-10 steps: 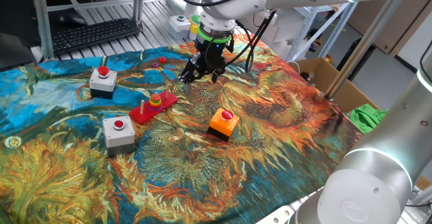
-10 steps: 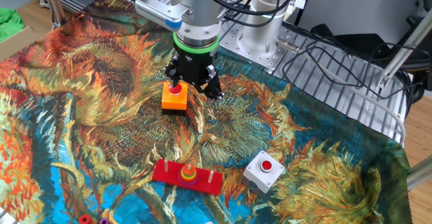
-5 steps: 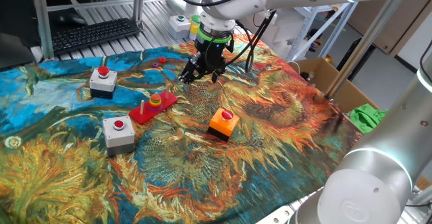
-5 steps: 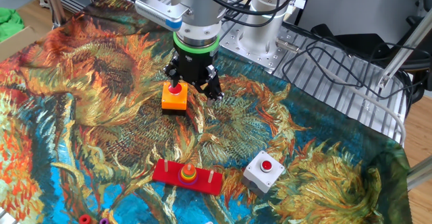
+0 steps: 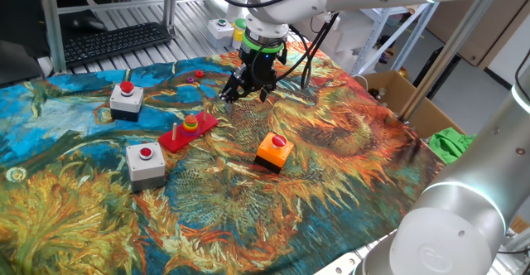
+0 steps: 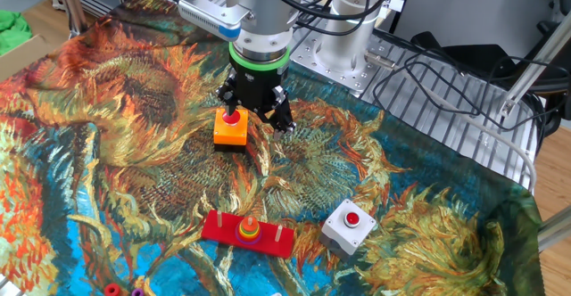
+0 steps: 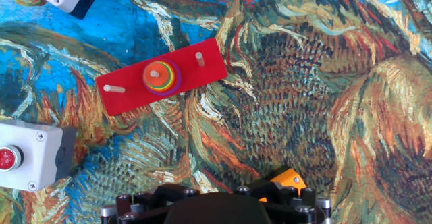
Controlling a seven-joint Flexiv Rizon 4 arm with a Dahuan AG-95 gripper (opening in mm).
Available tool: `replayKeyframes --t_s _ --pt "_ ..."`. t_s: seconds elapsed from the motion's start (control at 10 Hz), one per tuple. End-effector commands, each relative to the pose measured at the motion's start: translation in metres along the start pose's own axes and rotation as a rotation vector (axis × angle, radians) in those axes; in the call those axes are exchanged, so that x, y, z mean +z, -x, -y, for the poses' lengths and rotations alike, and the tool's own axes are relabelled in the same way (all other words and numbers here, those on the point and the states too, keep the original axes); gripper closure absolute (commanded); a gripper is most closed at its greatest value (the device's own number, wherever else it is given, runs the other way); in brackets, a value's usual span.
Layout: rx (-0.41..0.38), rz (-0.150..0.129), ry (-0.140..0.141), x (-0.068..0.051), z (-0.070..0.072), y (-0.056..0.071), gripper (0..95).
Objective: Take out one Hanoi block and throw it aside
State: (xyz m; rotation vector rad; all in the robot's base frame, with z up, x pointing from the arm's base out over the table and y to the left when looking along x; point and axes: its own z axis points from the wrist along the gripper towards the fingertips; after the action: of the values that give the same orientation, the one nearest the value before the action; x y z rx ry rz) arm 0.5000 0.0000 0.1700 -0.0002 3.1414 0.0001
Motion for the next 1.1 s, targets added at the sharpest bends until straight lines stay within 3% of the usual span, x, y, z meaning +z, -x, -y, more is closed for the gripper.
replayKeyframes --t_s 0.1,1.1 --pt "0.208 0.025 0.036 0.0004 -0.0002 -0.0002 95.0" --pt "0.224 0.029 0.041 0.0102 -0.0097 -0.001 95.0"
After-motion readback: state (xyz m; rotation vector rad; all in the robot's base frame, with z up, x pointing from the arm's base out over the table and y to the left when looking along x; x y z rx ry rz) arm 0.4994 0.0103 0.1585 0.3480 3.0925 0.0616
